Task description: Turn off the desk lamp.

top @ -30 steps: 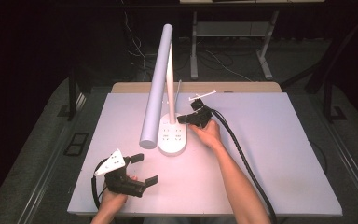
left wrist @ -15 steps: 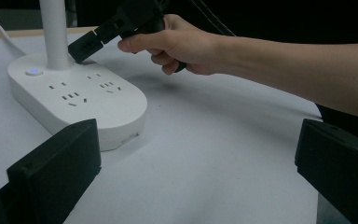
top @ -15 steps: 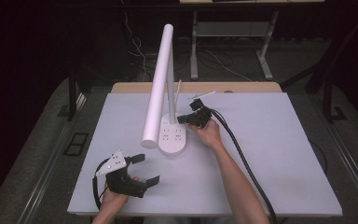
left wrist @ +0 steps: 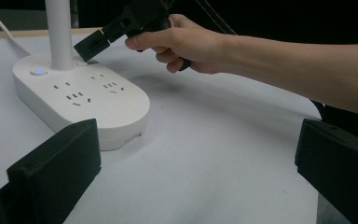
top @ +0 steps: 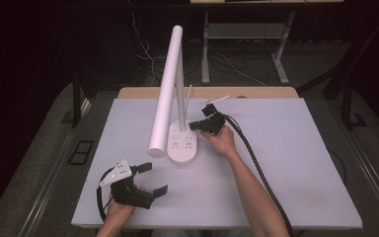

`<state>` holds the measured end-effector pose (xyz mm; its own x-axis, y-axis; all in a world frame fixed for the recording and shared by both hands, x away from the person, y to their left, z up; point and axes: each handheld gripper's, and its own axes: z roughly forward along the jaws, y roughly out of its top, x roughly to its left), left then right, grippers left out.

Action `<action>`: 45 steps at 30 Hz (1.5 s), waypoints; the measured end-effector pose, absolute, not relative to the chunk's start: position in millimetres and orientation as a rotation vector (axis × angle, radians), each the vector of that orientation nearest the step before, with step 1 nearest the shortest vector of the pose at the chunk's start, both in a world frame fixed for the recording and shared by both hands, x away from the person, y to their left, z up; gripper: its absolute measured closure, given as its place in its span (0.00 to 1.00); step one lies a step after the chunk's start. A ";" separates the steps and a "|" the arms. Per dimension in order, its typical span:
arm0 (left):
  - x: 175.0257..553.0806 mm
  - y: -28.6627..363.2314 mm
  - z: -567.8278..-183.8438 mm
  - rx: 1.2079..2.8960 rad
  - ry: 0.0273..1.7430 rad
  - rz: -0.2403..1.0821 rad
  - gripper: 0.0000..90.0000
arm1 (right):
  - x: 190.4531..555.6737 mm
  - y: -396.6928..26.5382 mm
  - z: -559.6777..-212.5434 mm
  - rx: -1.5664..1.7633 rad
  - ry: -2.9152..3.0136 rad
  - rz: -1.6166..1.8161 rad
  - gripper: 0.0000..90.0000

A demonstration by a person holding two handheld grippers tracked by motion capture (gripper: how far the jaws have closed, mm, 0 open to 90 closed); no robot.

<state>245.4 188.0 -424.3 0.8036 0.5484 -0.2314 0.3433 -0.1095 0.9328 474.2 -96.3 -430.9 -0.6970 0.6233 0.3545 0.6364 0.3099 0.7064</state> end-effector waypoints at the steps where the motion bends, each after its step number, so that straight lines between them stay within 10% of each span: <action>1: 245.4 187.9 -424.2 1.718 0.699 0.201 0.00 | 474.0 -97.2 -430.3 -1.216 -2.535 -1.371 1.00; 31: 246.0 186.1 -425.1 1.728 0.702 0.199 0.00 | 434.2 -155.7 -366.8 -1.150 -2.569 -1.478 0.98; 45: 245.6 183.6 -425.6 1.741 0.696 0.196 0.00 | 382.2 -203.0 -357.8 -1.245 -2.571 -1.540 0.44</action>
